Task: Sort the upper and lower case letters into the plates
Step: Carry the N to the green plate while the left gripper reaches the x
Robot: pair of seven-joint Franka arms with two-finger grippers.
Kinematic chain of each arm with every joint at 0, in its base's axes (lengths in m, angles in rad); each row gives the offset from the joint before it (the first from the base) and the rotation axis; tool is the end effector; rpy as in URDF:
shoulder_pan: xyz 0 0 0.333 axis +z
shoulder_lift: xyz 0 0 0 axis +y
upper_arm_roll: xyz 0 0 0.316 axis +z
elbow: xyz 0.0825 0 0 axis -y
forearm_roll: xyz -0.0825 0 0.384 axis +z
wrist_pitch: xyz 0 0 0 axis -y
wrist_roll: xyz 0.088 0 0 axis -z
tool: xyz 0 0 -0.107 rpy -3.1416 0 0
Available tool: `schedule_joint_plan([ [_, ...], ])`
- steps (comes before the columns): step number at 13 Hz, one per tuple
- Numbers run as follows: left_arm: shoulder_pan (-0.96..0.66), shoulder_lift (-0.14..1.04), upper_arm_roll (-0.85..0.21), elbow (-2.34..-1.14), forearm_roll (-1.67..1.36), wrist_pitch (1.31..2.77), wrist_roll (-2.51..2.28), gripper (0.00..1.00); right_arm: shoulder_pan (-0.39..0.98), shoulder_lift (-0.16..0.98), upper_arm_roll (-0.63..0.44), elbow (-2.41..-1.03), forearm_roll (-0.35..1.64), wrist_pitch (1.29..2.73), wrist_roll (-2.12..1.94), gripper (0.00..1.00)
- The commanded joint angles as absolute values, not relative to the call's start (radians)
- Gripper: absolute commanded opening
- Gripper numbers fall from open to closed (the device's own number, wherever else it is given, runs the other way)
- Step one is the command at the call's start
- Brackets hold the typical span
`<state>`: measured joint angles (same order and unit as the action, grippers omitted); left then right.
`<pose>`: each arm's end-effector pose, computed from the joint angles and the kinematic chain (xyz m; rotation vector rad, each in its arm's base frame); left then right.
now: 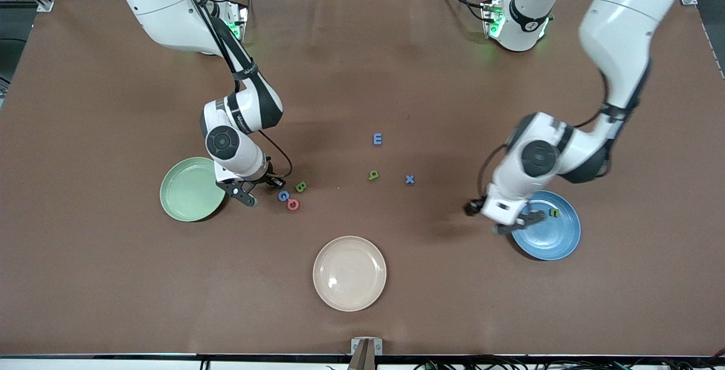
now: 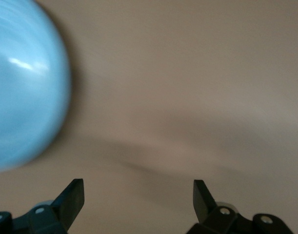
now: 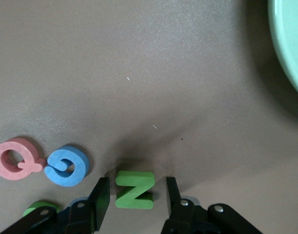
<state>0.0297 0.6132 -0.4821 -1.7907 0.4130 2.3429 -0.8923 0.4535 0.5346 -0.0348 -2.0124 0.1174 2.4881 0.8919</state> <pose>0.6046 -0.2580 0.2421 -3.1180 -0.3628 -0.0673 0.5456 0.2424 0.1792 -3.0104 0.8725 0.1204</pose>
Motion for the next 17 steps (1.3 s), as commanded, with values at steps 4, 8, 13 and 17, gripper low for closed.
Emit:
schedule_joint_plan([
  [4, -0.15, 0.739, -0.471, -1.679, 0.463, 2.359, -0.919, 0.98, 0.463, 0.529, -0.041, -2.034, 0.123, 2.503, 0.888, 0.27],
  [8, -0.271, 0.833, -0.43, -1.582, 0.465, 2.362, -1.072, 0.91, 0.436, 0.508, -0.046, -2.02, 0.123, 2.476, 0.806, 0.01],
  [13, -0.33, 0.815, -0.353, -1.585, 0.46, 2.35, -1.078, 0.88, 0.221, 0.396, -0.043, -1.942, 0.129, 2.211, 0.443, 0.01],
  [17, -0.316, 0.787, -0.371, -1.641, 0.46, 2.352, -1.127, 0.7, 0.072, 0.373, -0.043, -2.02, 0.132, 2.207, 0.172, 0.01],
])
